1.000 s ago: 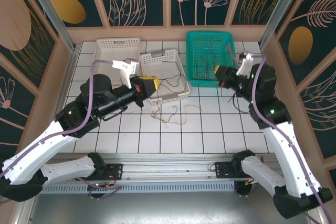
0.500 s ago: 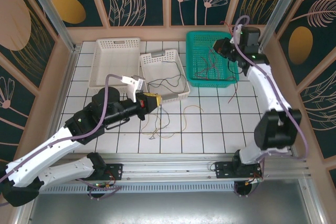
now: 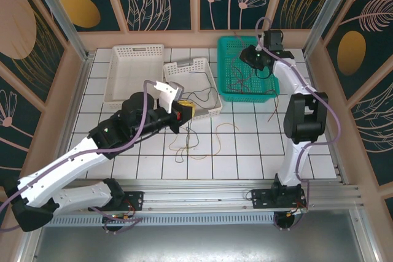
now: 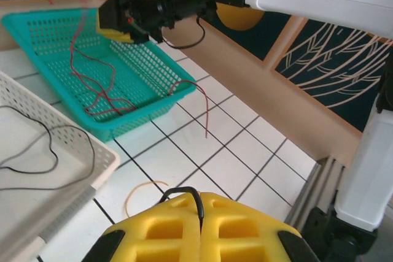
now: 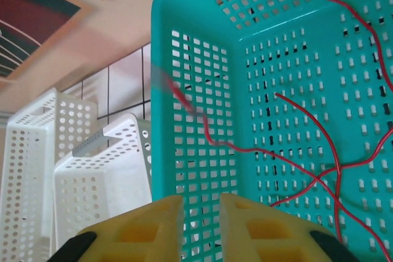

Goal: Untangle the cables

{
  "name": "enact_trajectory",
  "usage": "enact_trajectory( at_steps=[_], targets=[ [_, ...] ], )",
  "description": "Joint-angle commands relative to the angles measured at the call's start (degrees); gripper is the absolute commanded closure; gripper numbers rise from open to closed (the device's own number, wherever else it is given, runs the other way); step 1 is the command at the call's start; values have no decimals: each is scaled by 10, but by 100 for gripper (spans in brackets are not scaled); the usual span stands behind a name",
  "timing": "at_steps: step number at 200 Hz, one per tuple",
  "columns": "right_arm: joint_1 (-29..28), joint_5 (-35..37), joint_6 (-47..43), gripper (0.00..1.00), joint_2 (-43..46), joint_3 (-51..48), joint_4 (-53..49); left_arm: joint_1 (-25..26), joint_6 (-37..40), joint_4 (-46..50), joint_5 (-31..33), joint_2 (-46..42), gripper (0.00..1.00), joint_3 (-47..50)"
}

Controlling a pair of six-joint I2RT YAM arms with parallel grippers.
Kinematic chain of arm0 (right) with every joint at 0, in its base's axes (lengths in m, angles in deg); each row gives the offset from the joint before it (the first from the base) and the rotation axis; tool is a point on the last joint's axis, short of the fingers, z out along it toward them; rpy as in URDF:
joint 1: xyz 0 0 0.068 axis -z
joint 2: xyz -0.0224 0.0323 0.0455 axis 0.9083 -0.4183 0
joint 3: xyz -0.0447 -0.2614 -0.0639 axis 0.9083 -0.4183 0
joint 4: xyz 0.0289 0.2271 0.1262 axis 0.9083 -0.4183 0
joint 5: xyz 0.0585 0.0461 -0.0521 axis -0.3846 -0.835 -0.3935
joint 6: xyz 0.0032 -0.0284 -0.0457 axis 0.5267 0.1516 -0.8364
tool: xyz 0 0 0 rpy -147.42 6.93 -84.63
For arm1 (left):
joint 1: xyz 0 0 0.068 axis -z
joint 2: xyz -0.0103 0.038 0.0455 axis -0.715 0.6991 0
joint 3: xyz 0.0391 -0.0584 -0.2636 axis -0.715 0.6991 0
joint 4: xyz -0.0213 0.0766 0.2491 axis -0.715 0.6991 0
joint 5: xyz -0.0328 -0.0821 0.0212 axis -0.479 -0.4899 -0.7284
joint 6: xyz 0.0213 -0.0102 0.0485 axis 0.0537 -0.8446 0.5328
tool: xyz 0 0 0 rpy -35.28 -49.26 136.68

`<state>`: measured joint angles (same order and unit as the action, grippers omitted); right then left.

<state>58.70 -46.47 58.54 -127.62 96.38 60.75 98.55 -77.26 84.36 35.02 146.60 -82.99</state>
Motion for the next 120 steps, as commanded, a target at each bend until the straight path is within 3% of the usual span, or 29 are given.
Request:
enact_trajectory(
  at_steps=[1,32,92,120],
  targets=[
    [-5,11,-9,74,-16,23,-31,3,53,-16,25,16,100,-37],
    [-6,8,-2,71,-1,5,-28,3,75,-10,23,39,100,-58],
    [-16,36,-7,59,85,-81,32,3,108,-49,47,37,100,-1],
    [-35,-21,-20,53,44,-68,76,3,124,-76,68,35,100,29]
  ],
)
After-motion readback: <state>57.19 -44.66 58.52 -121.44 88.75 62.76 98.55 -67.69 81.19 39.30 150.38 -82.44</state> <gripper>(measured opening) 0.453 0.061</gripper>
